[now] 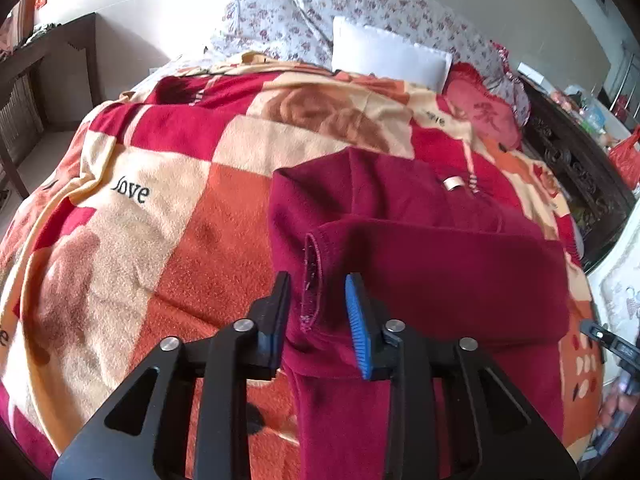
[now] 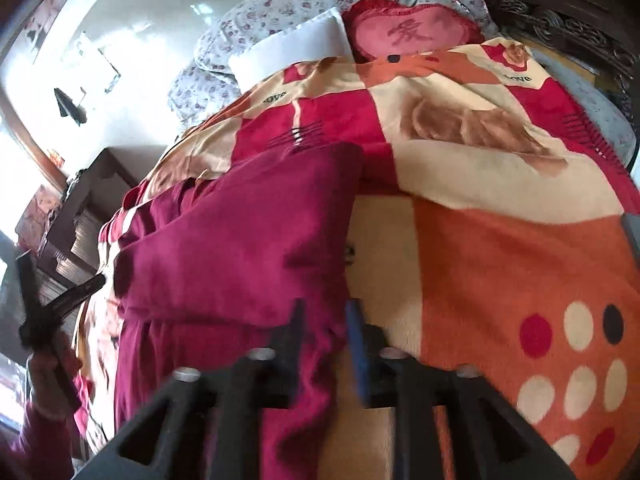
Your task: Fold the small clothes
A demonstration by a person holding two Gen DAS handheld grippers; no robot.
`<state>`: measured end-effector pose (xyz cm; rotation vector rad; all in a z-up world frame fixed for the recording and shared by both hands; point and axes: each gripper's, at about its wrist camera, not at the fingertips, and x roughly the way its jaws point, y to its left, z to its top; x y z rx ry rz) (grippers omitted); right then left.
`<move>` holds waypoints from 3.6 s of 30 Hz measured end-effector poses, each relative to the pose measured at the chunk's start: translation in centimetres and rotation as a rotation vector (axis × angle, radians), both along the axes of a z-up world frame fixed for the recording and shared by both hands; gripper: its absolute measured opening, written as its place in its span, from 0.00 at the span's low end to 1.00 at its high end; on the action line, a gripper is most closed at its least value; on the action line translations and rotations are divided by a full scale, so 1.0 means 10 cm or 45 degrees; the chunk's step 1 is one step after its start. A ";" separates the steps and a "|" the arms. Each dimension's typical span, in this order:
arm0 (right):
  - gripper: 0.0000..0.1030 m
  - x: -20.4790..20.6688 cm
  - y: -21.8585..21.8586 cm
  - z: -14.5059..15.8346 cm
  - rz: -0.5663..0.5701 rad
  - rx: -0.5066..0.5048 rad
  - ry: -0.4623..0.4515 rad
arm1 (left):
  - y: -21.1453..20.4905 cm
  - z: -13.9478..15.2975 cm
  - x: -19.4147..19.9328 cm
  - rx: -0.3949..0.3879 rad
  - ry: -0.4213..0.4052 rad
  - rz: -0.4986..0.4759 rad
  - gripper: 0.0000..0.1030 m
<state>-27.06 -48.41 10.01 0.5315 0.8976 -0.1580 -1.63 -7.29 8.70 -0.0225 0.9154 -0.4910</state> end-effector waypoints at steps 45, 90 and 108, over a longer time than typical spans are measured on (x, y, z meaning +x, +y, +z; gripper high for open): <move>0.49 0.19 -0.11 -0.07 -0.129 -0.044 -0.040 | -0.15 -0.41 0.08 0.037 0.111 0.016 0.29; 0.50 -1.64 0.90 -0.26 0.005 0.044 0.174 | 0.80 -0.34 -1.78 0.075 0.246 -0.128 0.63; 0.51 -2.27 1.13 -0.40 0.109 0.315 0.099 | 0.89 -0.62 -2.30 0.027 0.501 -0.212 0.63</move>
